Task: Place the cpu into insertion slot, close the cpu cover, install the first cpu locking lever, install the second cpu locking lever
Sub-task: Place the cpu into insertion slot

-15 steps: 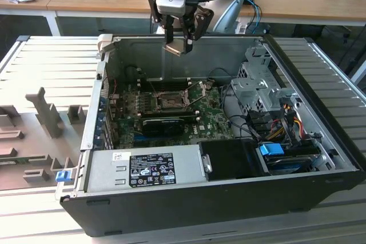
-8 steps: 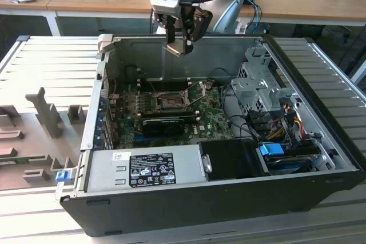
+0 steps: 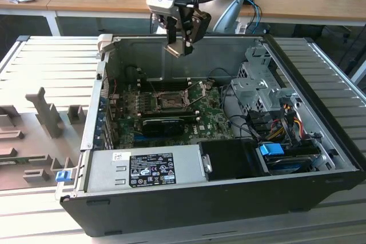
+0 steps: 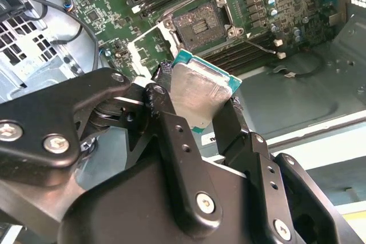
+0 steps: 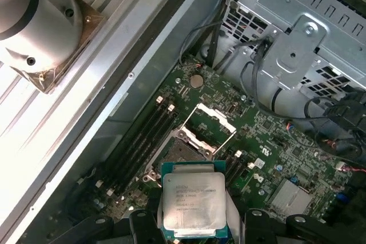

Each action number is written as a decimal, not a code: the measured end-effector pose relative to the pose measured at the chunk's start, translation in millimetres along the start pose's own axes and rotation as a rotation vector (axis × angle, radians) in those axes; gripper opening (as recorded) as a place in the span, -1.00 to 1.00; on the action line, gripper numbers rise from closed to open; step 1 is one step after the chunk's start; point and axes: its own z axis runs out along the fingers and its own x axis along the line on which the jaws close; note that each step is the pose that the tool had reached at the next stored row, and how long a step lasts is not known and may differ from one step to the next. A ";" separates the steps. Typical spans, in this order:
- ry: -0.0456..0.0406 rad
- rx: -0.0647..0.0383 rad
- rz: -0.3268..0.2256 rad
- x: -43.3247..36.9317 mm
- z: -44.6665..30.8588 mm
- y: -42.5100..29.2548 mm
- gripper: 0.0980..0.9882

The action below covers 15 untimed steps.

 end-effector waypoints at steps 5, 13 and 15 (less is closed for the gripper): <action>-0.0005 0.000 0.006 0.1 1.5 -0.3 -0.02; -0.0018 -0.001 0.022 0.1 3.0 -0.5 -0.02; -0.0022 0.000 0.026 0.1 3.3 -0.5 -0.02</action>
